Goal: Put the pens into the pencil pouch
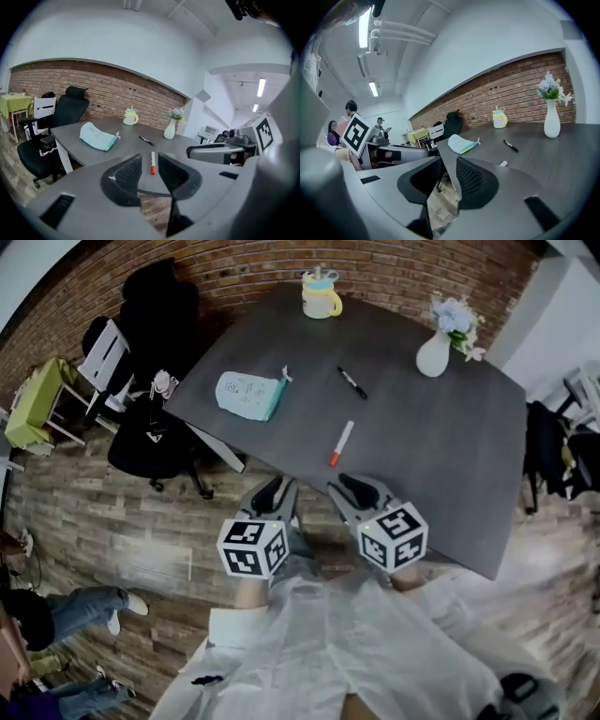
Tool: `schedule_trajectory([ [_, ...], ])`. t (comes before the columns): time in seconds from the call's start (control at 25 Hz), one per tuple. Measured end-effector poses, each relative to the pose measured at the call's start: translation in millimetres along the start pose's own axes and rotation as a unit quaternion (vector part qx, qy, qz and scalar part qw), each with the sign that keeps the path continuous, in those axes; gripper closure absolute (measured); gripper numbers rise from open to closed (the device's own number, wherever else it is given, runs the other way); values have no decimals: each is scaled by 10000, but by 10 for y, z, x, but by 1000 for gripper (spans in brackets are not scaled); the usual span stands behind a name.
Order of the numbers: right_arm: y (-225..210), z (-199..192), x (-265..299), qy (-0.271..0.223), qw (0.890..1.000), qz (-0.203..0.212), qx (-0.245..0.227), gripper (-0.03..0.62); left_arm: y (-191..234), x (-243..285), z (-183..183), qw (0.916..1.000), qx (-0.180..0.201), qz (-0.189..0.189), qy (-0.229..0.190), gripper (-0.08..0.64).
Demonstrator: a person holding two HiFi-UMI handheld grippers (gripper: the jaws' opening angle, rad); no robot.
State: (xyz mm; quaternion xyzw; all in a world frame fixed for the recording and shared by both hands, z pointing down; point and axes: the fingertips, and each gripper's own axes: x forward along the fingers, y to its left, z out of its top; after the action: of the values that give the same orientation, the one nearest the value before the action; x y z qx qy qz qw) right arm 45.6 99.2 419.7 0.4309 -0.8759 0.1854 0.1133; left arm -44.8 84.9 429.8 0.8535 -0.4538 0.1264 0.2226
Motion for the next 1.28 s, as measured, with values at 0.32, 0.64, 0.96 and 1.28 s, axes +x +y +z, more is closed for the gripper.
schedule_trajectory([
  [0.32, -260, 432, 874, -54, 9993, -366, 30, 508, 779, 628, 526, 9985, 337, -341, 255, 468],
  [0.64, -671, 717, 1514, -242, 9945, -962, 349, 508, 1342, 1212, 847, 9933, 648, -770, 565, 468],
  [0.96, -883, 770, 1776, -240, 9873, -1466, 558, 508, 1624, 1622, 962, 9874, 849, -1074, 798, 468],
  [1.28, -1102, 696, 1640, -398, 9756, -1976, 867, 508, 1729, 1794, 851, 9861, 823, -1059, 978, 468],
])
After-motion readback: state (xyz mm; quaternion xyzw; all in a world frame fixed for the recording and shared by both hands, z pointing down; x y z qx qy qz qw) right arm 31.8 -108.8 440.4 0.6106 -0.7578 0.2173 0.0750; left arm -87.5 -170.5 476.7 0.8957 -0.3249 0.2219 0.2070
